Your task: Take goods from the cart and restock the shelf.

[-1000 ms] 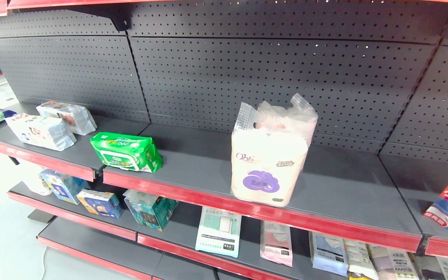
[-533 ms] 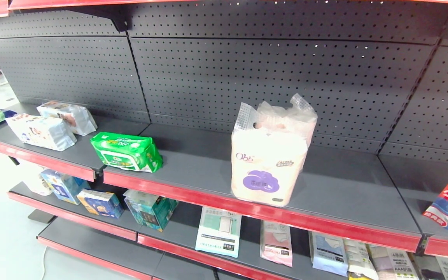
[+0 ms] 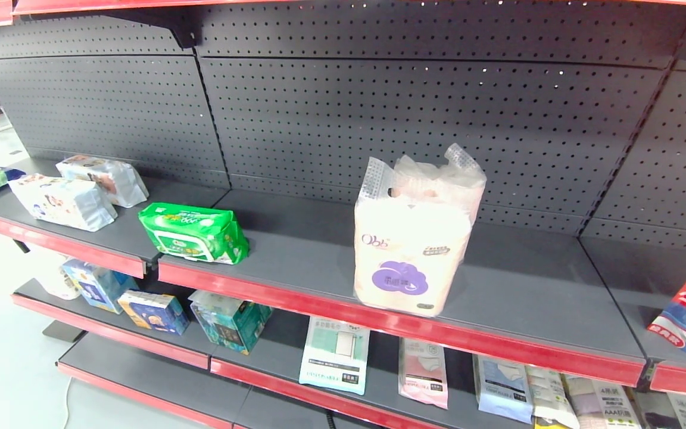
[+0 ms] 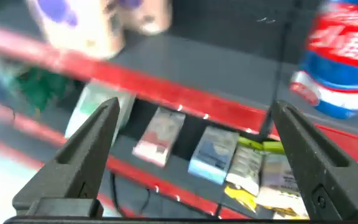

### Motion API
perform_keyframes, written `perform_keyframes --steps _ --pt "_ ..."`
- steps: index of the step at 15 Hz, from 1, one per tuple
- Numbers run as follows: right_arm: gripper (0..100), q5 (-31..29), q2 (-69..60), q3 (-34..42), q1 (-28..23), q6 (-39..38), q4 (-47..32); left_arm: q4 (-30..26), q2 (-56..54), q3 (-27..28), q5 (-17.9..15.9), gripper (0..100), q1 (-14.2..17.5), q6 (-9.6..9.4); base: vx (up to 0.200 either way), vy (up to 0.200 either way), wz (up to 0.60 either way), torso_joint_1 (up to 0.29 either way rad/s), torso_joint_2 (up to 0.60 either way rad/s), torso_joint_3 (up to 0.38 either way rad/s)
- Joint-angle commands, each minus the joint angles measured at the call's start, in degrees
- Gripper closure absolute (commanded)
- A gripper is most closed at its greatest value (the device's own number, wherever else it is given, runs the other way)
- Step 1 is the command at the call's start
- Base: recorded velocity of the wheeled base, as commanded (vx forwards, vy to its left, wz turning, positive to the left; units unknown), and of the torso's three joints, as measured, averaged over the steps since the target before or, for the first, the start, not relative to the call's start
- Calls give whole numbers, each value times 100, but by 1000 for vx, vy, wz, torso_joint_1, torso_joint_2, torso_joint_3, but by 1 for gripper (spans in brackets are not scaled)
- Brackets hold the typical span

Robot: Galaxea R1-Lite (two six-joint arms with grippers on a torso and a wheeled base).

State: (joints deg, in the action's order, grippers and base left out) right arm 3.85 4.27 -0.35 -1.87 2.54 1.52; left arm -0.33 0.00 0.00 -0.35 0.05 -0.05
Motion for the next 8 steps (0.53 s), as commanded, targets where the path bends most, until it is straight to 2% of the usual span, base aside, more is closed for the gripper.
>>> perform_keyframes --steps 1,8 --pt "0 -499 -400 35 187 -201 -179 -2 0 0 0 0 4 5 0 0 0 0 0 0" --pt "0 -420 -400 35 178 -210 -170 -2 0 0 -9 0 4 -4 0 0 0 0 0 0"
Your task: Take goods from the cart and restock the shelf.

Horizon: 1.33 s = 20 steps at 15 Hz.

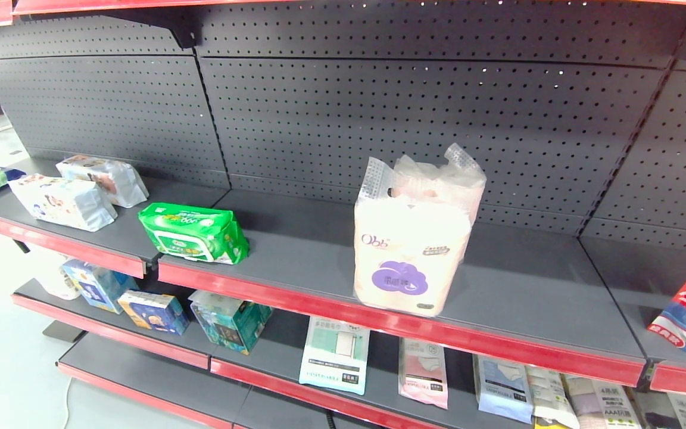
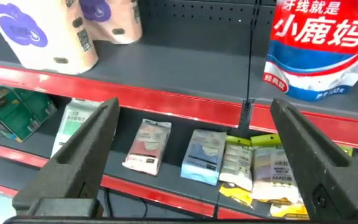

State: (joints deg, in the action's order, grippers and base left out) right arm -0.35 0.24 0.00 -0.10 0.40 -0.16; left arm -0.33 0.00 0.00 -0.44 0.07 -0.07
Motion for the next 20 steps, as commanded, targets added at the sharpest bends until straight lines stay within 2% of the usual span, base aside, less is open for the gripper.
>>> perform_keyframes --steps 1,2,14,17,18,19,20 --pt "0 0 2 0 1 -23 7 -2 0 0 0 0 1 -1 0 0 0 0 0 0" --pt "0 0 2 0 1 -14 -2 -2 0 0 0 0 1 -1 0 0 0 0 0 0" --pt "0 0 -16 0 1 -14 -2 -2 0 0 0 0 1 7 0 0 -600 3 2 2" --pt "0 0 -16 0 1 -23 7 -2 35 18 -26 0 1 -45 0 0 0 0 0 0" --pt "0 0 -16 0 1 -14 7 -2 141 281 -211 0 -16 -81 0 0 0 0 0 0" --pt "0 0 -7 0 1 -14 -2 -37 1327 1380 -255 0 -130 60 0 0 0 0 0 0" --pt "0 0 -16 0 1 -14 -2 7 2584 2452 -229 0 -122 719 0 0 0 0 0 0"
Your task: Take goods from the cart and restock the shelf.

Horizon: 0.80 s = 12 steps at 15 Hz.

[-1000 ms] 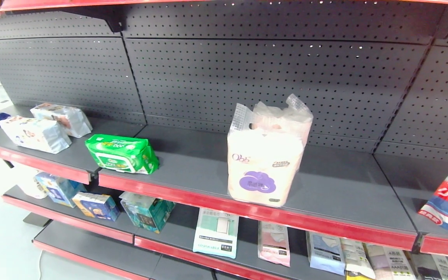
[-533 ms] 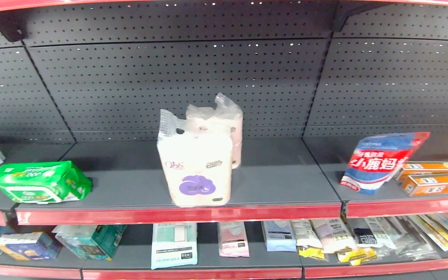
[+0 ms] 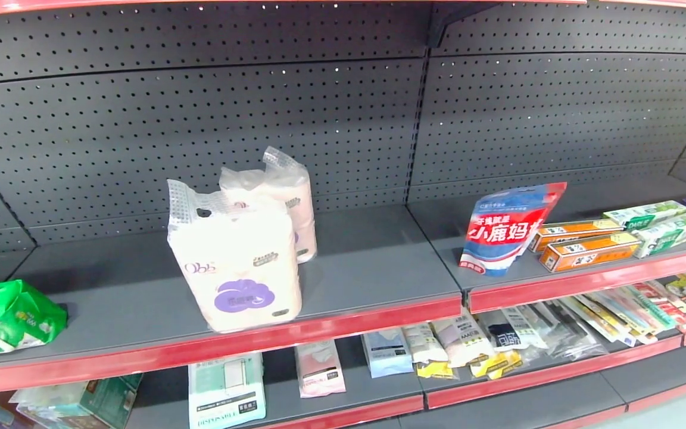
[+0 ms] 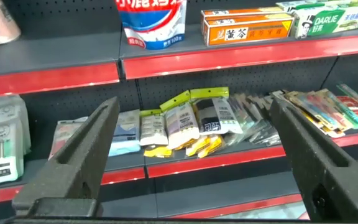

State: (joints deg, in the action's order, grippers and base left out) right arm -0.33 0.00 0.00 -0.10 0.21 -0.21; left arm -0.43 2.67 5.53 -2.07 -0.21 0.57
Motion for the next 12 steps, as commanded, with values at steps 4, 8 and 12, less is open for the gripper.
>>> perform_keyframes --steps 4,8,12 --pt "0 -2 9 0 1 6 3 -36 4901 2769 1253 0 882 83 0 0 0 0 0 0" --pt "0 -2 9 0 1 6 3 25 6553 2532 1139 0 1198 39 0 0 0 0 0 0" --pt "0 -2 18 0 1 6 3 394 7485 2488 919 0 1163 -215 0 0 0 0 0 0"
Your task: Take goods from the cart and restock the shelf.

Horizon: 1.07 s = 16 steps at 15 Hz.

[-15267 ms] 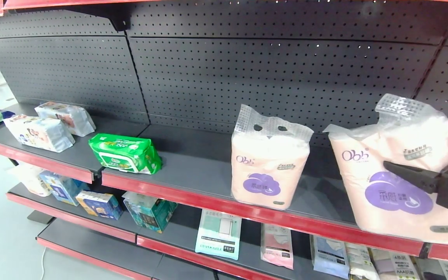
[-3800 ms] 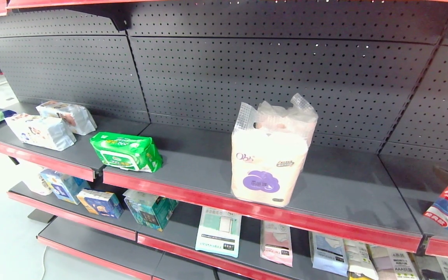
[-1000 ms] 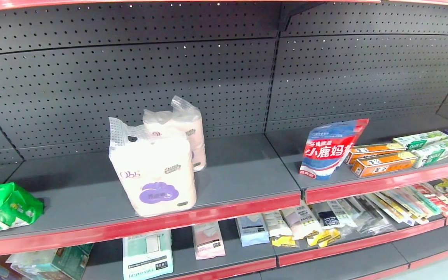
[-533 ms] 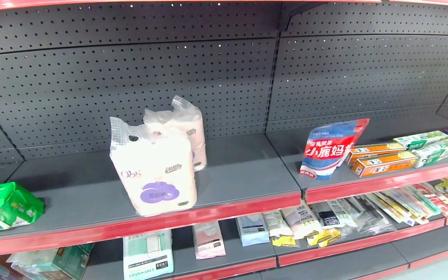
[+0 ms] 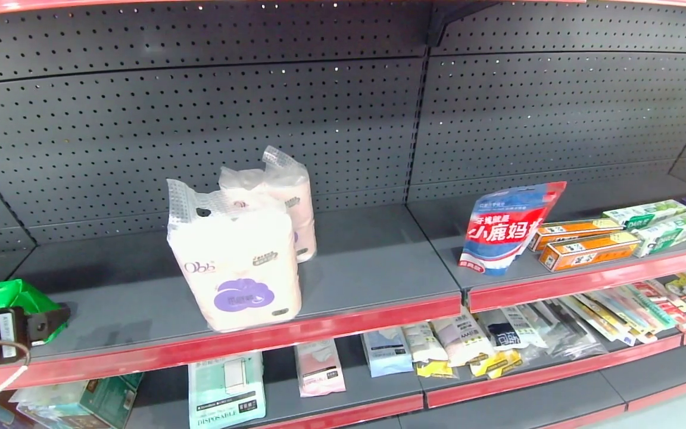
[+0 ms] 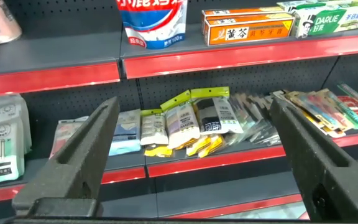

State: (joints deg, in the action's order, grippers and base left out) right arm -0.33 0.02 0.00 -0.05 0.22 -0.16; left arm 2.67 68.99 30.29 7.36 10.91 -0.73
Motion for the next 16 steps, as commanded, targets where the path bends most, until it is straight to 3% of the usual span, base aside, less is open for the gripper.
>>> perform_keyframes --steps 1,5,12,16 --pt "0 -2 6 0 -4 4 7 155 1020 20 -112 0 52 -147 0 0 0 0 0 0" --pt "0 -2 6 0 -4 4 -2 893 1688 47 -367 0 -19 -234 0 0 0 0 0 0" --pt "0 -2 6 0 -4 4 -2 2045 2629 91 -455 0 -722 -191 0 0 0 0 0 0" --pt "0 -2 6 0 -4 4 -2 2132 2892 117 -446 0 -959 -199 0 0 0 0 0 0"
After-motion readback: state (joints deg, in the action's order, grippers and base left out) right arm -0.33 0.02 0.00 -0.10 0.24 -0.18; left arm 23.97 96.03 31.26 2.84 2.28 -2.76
